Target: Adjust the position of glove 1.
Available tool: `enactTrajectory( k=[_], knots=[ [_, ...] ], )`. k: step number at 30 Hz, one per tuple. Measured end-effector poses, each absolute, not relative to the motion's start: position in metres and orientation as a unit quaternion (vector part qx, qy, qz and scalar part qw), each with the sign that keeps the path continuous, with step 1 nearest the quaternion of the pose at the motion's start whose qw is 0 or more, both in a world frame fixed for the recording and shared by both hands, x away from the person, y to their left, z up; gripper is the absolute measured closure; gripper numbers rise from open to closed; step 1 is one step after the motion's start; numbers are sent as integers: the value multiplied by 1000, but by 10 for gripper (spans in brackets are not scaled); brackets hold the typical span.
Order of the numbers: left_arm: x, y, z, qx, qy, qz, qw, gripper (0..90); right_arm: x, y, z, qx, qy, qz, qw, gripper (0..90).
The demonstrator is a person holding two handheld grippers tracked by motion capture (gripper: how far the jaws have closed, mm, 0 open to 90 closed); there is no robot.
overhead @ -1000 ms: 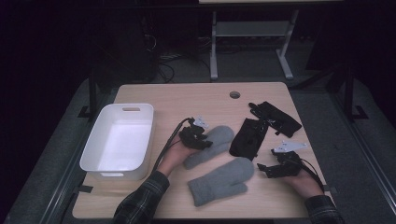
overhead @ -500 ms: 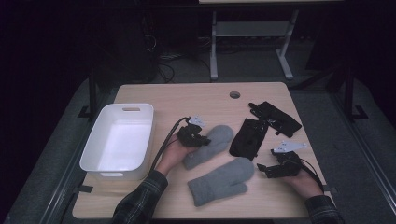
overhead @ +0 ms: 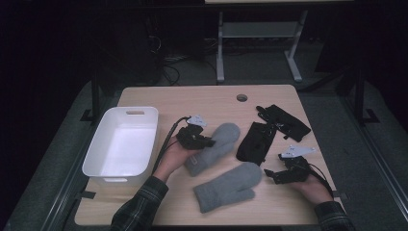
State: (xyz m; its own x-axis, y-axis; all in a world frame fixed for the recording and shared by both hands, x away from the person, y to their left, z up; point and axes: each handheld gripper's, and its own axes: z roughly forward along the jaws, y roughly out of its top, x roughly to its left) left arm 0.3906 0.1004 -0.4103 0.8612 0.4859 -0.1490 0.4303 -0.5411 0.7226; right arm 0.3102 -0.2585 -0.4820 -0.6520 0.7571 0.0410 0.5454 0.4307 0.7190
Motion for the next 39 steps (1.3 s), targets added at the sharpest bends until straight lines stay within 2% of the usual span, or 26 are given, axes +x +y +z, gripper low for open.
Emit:
enactTrajectory(
  k=[19, 28, 39],
  knots=[
    [339, 105, -368, 880, 233, 7, 414, 842, 311, -258, -482, 388, 834, 364, 146, 135],
    [312, 87, -368, 889, 221, -14, 400, 843, 311, -258, -482, 388, 834, 364, 146, 136],
    [301, 58, -384, 901, 198, -35, 384, 843, 311, -258, -482, 386, 834, 365, 148, 136]
  ],
)
